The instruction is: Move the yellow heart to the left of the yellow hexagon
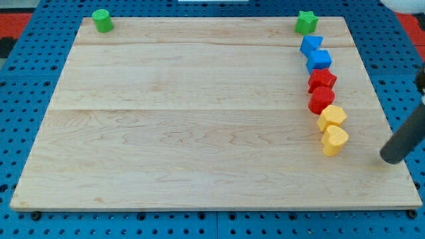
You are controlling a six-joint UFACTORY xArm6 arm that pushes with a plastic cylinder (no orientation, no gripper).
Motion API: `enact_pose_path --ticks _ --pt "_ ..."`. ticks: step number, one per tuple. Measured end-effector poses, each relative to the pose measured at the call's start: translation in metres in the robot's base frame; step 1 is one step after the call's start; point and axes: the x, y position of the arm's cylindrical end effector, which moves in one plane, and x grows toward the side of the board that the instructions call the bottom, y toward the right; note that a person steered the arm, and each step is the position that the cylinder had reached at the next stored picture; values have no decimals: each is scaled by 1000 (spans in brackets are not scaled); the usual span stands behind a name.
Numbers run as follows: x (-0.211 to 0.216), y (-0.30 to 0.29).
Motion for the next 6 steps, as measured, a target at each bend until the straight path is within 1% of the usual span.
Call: enact_pose_path --ticks 3,4,5,6 --pt "-3 -46" --pt "-5 -75" --pt "-15 -97" --pt "-28 -102"
